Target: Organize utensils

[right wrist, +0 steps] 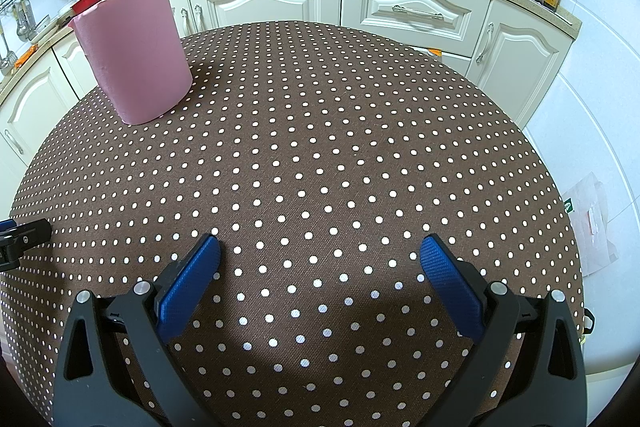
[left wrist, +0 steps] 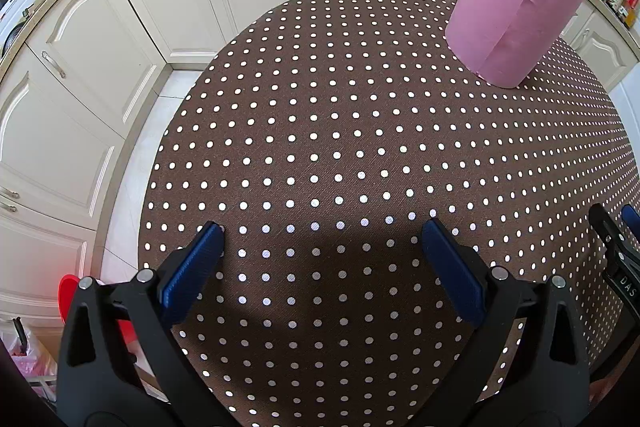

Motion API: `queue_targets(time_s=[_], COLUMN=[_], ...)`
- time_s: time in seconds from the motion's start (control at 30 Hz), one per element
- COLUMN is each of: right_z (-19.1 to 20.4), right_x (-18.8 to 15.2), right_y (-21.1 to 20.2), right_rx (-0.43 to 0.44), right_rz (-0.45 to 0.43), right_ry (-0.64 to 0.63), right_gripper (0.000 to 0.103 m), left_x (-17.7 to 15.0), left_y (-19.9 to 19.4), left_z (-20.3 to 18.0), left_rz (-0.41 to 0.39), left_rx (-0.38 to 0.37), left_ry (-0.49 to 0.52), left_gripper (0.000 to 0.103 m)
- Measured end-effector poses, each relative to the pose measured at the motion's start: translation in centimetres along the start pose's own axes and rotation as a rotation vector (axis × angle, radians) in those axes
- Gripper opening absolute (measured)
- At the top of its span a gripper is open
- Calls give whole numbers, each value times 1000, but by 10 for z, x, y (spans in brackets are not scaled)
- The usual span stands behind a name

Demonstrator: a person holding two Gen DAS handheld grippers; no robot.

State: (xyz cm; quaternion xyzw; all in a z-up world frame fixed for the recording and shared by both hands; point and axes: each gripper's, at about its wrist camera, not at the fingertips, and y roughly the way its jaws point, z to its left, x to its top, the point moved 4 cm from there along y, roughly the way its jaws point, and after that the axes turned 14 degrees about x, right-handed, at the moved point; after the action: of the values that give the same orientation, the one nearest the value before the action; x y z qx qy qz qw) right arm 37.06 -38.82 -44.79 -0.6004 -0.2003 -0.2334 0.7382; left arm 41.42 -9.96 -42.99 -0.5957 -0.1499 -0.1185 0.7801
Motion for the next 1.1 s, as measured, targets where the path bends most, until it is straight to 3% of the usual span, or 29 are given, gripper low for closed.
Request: queue_targets(time_s=[1.1], right_z=[-1], right_x=[-1], right_y=[0], right_rx=[0], right_rz=[0], right_ry=[0], right_gripper=[97], left_x=[2], left_y=[1], left_z=[1], left_rz=[8], left_rx=[-2], left_ry=[0], left_gripper=[98])
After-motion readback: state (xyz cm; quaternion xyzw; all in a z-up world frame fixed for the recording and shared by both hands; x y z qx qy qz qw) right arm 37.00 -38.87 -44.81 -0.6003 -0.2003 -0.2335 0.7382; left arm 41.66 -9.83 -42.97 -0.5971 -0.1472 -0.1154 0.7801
